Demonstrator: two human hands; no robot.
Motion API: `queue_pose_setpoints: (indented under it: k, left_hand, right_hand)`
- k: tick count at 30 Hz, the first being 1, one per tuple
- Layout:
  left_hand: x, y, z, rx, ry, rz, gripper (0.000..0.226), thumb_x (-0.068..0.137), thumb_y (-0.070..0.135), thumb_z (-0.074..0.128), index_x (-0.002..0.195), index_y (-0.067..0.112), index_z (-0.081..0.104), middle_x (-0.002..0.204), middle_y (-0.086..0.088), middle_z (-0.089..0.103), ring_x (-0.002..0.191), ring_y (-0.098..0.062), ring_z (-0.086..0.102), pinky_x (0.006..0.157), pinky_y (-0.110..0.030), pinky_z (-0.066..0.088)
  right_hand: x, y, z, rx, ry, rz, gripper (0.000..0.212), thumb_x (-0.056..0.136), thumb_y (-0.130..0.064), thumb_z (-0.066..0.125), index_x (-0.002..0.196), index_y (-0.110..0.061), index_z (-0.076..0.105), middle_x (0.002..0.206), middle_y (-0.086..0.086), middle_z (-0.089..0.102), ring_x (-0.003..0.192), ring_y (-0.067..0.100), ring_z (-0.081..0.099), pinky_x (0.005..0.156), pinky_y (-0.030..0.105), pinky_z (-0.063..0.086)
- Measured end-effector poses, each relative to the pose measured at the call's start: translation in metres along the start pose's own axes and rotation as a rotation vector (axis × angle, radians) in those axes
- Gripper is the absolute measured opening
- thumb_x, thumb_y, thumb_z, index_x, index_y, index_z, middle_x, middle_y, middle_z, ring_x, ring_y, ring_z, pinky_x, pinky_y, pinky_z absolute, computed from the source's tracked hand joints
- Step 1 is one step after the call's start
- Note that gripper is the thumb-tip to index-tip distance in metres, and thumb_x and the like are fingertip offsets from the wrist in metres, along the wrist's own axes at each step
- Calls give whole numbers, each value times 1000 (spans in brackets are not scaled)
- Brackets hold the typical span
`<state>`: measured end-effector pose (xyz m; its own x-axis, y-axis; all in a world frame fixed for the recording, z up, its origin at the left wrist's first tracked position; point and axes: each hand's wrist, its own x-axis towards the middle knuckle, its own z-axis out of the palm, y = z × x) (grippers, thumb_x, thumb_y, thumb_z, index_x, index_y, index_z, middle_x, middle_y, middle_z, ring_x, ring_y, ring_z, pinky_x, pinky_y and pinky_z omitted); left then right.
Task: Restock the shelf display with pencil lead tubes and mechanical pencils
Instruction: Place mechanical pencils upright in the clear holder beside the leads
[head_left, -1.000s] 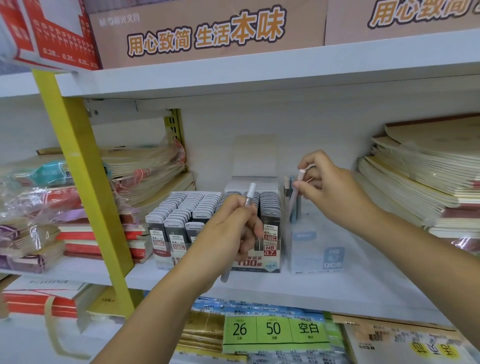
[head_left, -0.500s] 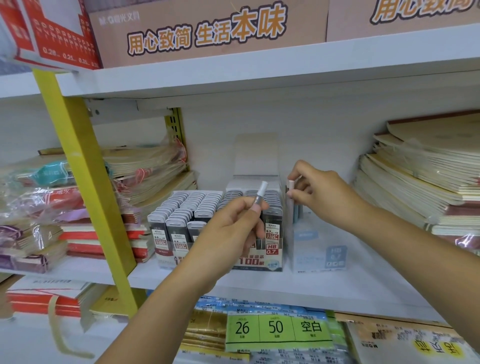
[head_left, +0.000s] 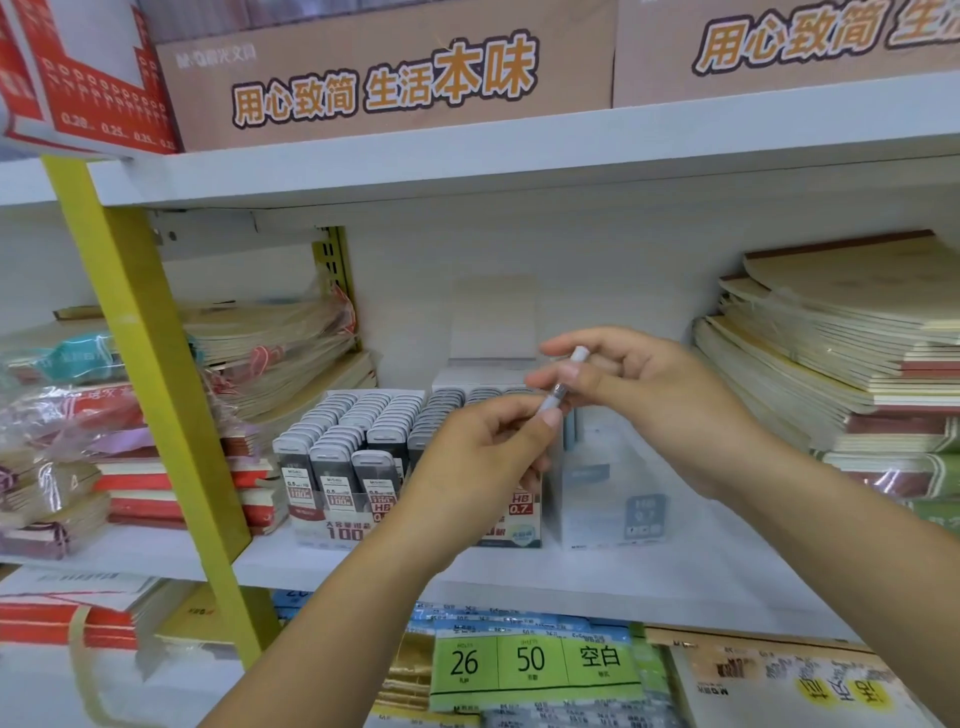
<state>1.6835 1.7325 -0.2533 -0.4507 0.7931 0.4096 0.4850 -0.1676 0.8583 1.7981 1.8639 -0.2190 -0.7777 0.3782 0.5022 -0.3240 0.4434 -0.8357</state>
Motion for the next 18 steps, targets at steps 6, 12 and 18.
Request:
queue_pose_setpoints:
  k: [6,12,18]
  left_hand:
    - [4,-13,-3,867,202,333,41,92,46,63,131,33,62,127,11,58,123,-9,45,105,-32,39]
    - [-1,-32,2,1182,-2,343,42,90,53,64,130,41,63,149,-1,53,143,-23,44,117,-61,27]
    - [0,-38,2,1195,11,363,37,91,50,63,127,41,65,150,-1,52,139,-22,47,112,-58,34]
  right_hand:
    - [20,-1,-56,-182,368,-132,18,97,-11,56,98,-29,55,81,-2,75,72,10,71,59,25,58]
    - [33,48,-44,-698,208,-89,31,92,-21,65,85,-37,39,81,-1,69,74,16,69,71,45,57]
    - [39,54,-39,-818,146,-106,25,94,-24,62,88,-29,38,76,0,66,72,20,66,68,40,55]
